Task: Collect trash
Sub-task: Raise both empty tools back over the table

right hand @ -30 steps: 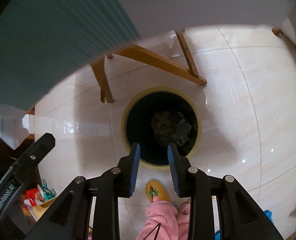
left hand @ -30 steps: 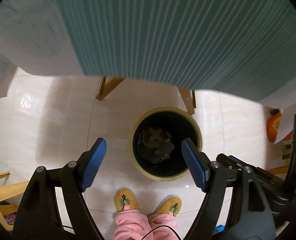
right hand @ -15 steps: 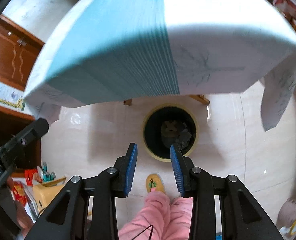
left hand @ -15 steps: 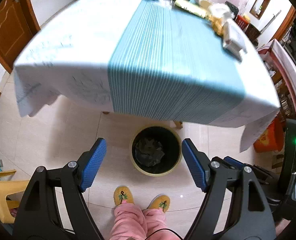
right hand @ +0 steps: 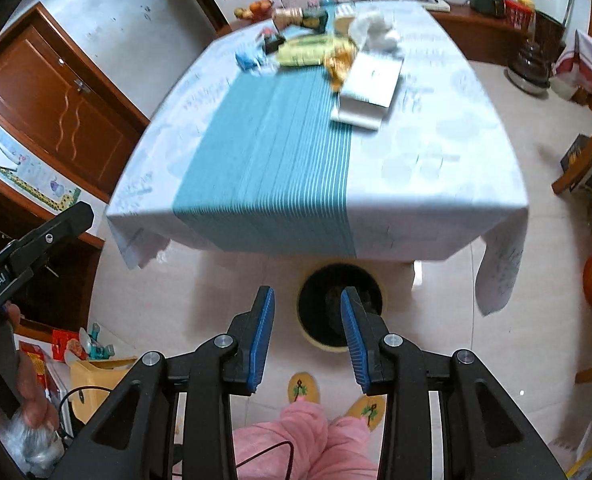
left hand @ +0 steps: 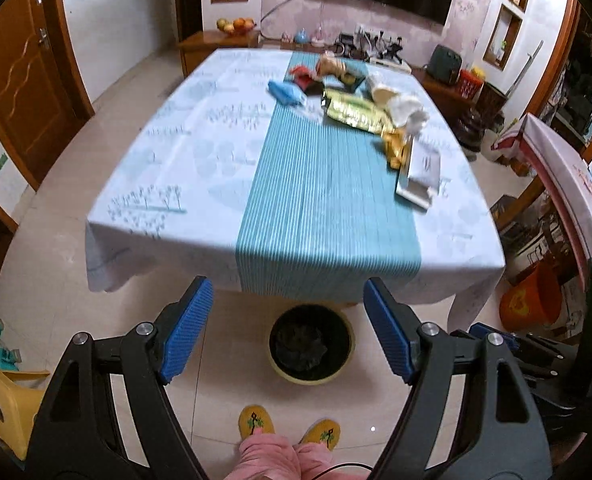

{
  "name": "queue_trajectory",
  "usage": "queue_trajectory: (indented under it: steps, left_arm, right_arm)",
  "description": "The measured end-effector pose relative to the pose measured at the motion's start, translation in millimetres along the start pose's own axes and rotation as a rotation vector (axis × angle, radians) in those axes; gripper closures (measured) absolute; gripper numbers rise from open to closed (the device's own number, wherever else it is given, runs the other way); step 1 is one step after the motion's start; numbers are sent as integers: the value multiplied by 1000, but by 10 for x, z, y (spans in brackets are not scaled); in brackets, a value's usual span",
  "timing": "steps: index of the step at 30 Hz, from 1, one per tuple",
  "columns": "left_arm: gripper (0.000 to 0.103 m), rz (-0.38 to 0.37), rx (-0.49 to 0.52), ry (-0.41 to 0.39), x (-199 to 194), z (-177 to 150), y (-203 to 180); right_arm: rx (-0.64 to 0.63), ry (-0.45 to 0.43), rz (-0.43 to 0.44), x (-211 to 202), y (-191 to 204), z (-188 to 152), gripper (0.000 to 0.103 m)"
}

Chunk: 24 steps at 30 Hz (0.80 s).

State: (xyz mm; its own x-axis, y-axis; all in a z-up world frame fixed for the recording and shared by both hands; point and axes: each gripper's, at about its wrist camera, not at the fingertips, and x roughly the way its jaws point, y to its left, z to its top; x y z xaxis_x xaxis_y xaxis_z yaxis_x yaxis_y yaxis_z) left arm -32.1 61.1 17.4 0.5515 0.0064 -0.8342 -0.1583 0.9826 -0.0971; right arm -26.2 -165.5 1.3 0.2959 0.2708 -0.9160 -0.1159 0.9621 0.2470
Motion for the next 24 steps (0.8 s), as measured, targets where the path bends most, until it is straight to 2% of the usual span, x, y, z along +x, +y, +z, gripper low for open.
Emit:
queue_trajectory:
  steps: [8, 15, 20, 24]
  left_arm:
    - [28, -25, 6, -50, -287, 351, -140]
    - [28, -72, -7, -62, -296, 793, -194]
    - [28, -101, -27, -62, -120, 1234, -98]
    - [28, -118, -56, -42, 265, 1689, 99]
  right_arm:
    - [-47, -120, -9, -387, -67, 492, 68]
    - [-90, -178, -11, -451, -23, 1097, 67]
    - [-93, -192, 2, -295, 89, 1586, 64]
    - [-85, -176, 21, 5, 251, 2094, 63]
